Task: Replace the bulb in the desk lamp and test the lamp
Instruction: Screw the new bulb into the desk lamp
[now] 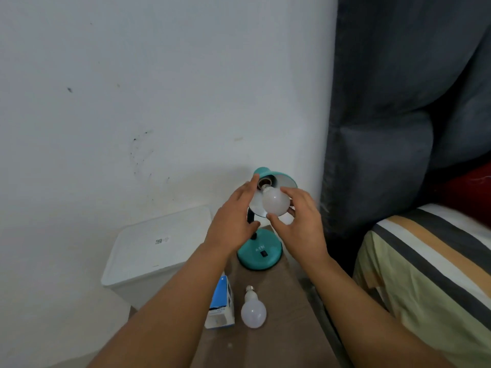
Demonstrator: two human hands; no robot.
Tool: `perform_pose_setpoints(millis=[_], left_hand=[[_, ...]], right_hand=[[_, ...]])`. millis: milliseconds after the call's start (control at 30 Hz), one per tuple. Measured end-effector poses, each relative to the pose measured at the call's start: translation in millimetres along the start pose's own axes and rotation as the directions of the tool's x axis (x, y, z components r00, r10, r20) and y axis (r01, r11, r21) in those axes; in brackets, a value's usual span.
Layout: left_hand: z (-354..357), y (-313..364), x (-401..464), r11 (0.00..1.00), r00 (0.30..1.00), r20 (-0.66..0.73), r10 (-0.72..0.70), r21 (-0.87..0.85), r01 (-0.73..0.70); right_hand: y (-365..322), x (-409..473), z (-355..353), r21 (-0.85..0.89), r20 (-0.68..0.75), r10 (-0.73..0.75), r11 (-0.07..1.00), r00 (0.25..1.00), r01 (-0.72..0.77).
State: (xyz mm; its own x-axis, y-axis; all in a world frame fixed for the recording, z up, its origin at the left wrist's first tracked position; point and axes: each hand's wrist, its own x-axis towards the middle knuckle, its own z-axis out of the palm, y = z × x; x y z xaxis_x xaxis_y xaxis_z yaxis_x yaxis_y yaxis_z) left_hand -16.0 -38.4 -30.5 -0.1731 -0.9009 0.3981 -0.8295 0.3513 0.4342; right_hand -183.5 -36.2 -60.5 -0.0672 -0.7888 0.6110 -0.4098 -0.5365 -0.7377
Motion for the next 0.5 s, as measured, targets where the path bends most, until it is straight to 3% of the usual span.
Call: perform_pose_setpoints(millis=[267, 500], left_hand=[[-6, -14, 13, 0.984, 0.992, -0.020, 0.126, 0.131, -0.122], [-7, -19, 27, 0.980, 0.980, 0.049, 0.192, 0.034, -0.194]], right_hand=[[12, 9, 13, -0.041, -0.003, 0.013, 0.999, 1.000, -0.013], [14, 10, 16, -0.143, -0.002, -0.018, 0.990, 1.000, 0.018]])
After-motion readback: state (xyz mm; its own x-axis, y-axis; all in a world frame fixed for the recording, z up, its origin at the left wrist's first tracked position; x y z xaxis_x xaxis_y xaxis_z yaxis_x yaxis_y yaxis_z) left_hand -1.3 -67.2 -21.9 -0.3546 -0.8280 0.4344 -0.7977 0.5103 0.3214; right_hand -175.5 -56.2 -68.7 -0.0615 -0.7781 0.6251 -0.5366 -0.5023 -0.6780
